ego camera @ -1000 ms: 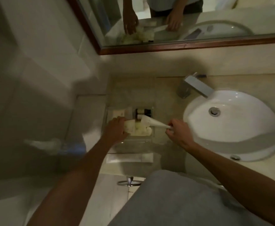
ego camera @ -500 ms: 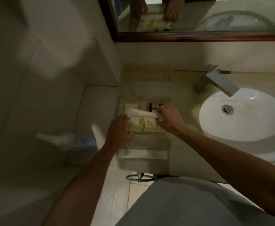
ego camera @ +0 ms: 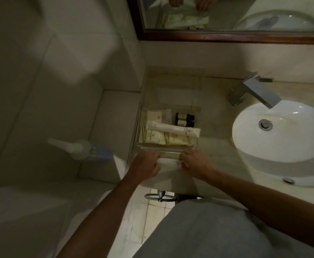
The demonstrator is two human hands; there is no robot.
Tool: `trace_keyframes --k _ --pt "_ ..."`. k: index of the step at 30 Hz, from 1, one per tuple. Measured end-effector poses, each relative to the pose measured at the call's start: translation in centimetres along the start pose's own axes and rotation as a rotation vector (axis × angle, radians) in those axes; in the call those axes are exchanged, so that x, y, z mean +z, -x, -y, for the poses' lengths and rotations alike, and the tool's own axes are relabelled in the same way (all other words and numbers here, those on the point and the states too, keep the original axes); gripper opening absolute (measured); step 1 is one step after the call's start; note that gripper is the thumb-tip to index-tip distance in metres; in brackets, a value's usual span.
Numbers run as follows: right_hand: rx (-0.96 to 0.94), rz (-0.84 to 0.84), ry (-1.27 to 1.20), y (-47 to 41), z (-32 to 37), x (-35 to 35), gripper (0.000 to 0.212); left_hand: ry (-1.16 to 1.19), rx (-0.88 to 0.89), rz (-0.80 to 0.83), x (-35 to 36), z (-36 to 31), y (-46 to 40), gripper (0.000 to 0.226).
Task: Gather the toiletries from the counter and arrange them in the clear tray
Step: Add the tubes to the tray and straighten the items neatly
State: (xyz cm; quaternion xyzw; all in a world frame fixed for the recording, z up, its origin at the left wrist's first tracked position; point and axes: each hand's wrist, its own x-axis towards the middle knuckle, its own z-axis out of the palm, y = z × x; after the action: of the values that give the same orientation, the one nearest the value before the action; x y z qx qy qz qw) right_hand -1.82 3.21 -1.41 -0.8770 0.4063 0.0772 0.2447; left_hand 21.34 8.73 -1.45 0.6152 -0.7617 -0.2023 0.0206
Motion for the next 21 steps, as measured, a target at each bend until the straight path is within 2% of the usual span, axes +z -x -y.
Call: trace_keyframes --k 2,4,9,13,16,19,21 --pt "-0.004 -0.224 -0.075 -0.6 -0.4 -1.7 0.018 0.012 -0.008 -0.142 -1.4 0.2 -1.4 0.017" --pt "0.017 -0.323 -0.112 -1.6 -0.7 -3.7 0.016 -0.012 -0.004 -0.224 -3.1 0.4 -3.2 0.021" --pt "0.143 -0.334 -0.141 -3.3 -2.9 -5.5 0.032 -0.055 -0.001 -0.163 -4.1 2.3 -6.1 0.059" --pt "0.252 -0.418 -0.149 -3.3 -4.5 -5.3 0.025 -0.003 -0.086 -0.220 -3.1 3.9 -6.7 0.039" --pt "0.270 -0.363 -0.119 -4.0 -4.8 -4.9 0.030 0.024 -0.112 -0.209 -3.3 4.3 -7.9 0.029" --pt "0.256 -0.278 -0.047 -5.0 -4.8 -4.8 0.022 -0.017 -0.031 -0.154 -4.0 3.7 -8.2 0.025" --pt "0.256 -0.300 -0.027 -5.3 -4.9 -4.9 0.021 -0.055 0.049 -0.111 -4.2 3.2 -7.6 0.034"
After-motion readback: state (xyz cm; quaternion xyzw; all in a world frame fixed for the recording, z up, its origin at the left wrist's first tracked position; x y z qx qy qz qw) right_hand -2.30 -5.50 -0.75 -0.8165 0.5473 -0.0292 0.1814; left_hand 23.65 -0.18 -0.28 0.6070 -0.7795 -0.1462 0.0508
